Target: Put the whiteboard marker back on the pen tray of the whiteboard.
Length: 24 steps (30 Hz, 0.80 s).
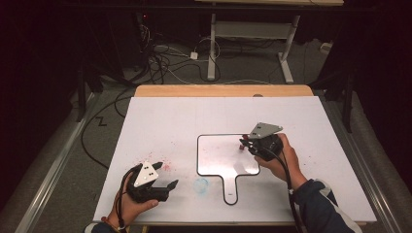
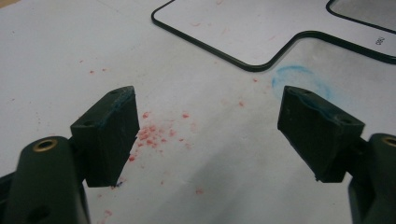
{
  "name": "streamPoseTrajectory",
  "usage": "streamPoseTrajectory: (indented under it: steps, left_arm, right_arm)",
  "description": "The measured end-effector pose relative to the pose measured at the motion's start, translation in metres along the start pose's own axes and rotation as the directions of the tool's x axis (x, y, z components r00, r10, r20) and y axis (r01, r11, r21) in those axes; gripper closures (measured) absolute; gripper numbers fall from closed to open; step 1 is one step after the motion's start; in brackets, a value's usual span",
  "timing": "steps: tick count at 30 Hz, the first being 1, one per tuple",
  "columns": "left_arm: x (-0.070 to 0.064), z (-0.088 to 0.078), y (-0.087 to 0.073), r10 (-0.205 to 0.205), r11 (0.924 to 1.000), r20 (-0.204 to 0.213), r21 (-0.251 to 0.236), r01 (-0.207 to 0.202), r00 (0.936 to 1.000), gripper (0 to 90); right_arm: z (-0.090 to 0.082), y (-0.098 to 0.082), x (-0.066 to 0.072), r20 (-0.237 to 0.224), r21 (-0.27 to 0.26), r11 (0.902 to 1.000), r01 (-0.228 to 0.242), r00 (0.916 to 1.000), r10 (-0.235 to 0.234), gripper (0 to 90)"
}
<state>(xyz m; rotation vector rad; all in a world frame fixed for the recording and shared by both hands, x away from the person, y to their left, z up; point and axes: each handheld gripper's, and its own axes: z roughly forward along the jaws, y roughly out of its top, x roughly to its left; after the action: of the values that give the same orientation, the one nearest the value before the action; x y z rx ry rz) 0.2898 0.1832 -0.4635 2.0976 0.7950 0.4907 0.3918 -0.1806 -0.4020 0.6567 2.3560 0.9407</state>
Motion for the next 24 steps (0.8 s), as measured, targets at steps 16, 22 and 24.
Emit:
streamPoseTrajectory:
  steps: [16,22,24]
  left_arm:
    - [0.002,-0.004,-0.002,-0.006,0.9999,-0.004,-0.012,0.006,1.0,19.6]
    - [0.002,-0.004,-0.002,-0.004,1.0,-0.005,-0.007,0.004,1.0,19.6]
    - [0.001,-0.003,-0.002,-0.003,1.0,-0.004,-0.007,0.003,1.0,19.6]
  right_arm:
    - [0.041,0.046,0.036,-0.034,0.0,0.9965,0.083,0.9959,-0.083,81.6]
    - [0.038,0.043,0.03,0.008,0.038,0.9954,0.088,0.9961,-0.088,81.5]
    - [0.038,0.045,0.035,-0.038,0.017,0.9969,0.077,0.9964,-0.076,81.5]
